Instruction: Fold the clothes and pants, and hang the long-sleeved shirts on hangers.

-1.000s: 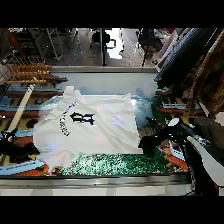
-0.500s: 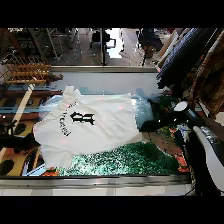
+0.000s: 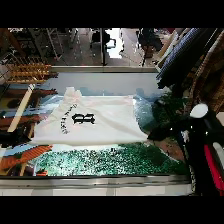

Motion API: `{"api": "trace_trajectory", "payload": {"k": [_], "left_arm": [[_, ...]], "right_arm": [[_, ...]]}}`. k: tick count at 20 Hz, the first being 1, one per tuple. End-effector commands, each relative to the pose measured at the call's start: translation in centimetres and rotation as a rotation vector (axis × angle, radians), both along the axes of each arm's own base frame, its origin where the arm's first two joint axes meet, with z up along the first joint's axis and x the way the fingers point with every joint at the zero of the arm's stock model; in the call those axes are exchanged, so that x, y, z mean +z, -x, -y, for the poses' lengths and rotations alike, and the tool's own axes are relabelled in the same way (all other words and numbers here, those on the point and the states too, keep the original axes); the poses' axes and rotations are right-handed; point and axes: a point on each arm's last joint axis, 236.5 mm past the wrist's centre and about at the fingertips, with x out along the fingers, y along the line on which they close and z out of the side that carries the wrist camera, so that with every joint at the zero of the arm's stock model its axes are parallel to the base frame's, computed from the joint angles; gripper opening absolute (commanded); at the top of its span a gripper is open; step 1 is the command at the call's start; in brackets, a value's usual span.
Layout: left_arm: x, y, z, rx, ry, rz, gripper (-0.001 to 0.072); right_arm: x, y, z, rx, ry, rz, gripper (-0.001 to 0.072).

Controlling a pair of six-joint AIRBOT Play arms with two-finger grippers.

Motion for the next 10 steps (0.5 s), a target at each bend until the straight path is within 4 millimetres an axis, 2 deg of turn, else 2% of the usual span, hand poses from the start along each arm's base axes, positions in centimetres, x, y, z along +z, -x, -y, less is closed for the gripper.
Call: {"api": "trace_trajectory", "payload": {"k": [1,2,3,5,8,10], "left_arm": [[-2.5,3.3,-0.1,-0.085,-0.022,-0.100,0.0004],[-2.9,3.6,0.1,-0.086,-0.016,-0.113,0.0004],[-2.9,3.7,0.2,-0.089,-0.009,-0.119,0.0005],[-3.0,3.7,0.2,-0.089,-0.006,-0.121,0.0005],[-3.1,3.7,0.2,-0.089,-0.005,-0.123,0.0005],[-3.1,3.7,0.2,-0.089,-0.005,-0.122,0.0005]], "right_arm": [[-5.4,4.7,-0.3,-0.072,0.001,-0.133,0.0081],[-6.2,4.6,-0.1,-0.113,0.012,-0.149,0.0272],[-7.1,4.2,0.8,-0.181,0.054,-0.159,0.0370],[-9.0,3.3,2.6,-0.322,0.135,-0.188,0.0500],[-11.2,4.8,1.6,-0.339,0.099,-0.309,0.0537],[-12.8,5.6,0.7,-0.323,0.067,-0.374,0.0537]]}}
